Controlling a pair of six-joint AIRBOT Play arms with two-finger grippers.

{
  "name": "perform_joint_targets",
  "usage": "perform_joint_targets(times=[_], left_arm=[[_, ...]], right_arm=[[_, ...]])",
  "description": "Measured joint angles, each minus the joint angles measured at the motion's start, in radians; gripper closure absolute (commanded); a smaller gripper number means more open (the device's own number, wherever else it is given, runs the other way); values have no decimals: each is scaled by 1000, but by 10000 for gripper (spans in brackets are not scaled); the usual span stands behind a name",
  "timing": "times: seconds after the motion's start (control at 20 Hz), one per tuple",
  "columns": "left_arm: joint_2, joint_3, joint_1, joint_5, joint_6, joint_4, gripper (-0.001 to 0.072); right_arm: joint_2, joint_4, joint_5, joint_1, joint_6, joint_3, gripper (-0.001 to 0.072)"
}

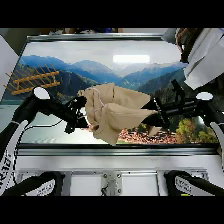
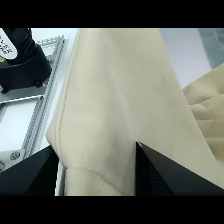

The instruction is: Fold the clothes and pants, and hang the long-sleeved shirts on hangers.

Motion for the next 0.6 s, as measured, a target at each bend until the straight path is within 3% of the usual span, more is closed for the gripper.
perform_joint_targets(times=[0.2, 0.25, 0.35, 0.6], left_arm=[[0, 0, 0, -4, 0, -1, 686], [0, 0, 0, -4, 0, -1, 686], [0, 0, 0, -4, 0, -1, 686], [0, 0, 0, -3, -1, -2, 686]], right_arm=[[0, 9, 0, 0, 0, 0, 200], [0, 12, 0, 0, 0, 0, 250], [0, 15, 0, 0, 0, 0, 684], [0, 16, -5, 0, -55, 0, 686]])
